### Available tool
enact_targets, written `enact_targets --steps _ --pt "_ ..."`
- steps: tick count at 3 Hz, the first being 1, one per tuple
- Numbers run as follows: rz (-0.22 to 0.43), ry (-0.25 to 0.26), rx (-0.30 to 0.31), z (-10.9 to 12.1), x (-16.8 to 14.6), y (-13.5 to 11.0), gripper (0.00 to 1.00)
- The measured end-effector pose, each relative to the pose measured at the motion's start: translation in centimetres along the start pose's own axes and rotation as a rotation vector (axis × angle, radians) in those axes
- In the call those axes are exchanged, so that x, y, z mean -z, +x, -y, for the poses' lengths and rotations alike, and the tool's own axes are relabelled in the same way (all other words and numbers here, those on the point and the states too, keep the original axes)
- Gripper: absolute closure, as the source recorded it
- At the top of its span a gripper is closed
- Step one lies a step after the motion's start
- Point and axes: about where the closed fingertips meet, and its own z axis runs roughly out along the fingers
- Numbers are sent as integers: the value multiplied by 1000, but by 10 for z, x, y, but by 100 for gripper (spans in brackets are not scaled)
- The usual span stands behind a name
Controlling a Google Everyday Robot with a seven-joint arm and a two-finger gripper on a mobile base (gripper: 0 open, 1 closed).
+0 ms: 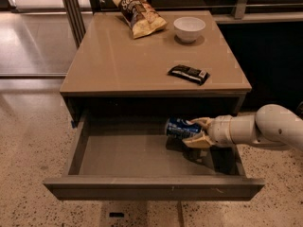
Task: Place pepsi can into top drawer
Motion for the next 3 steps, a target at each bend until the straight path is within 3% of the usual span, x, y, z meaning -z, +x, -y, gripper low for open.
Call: enact_targets --steps 1,2,3 --pt "0 0 0 0 0 0 13" --pt "0 0 0 0 0 0 0" --pt "0 0 0 0 0 0 0"
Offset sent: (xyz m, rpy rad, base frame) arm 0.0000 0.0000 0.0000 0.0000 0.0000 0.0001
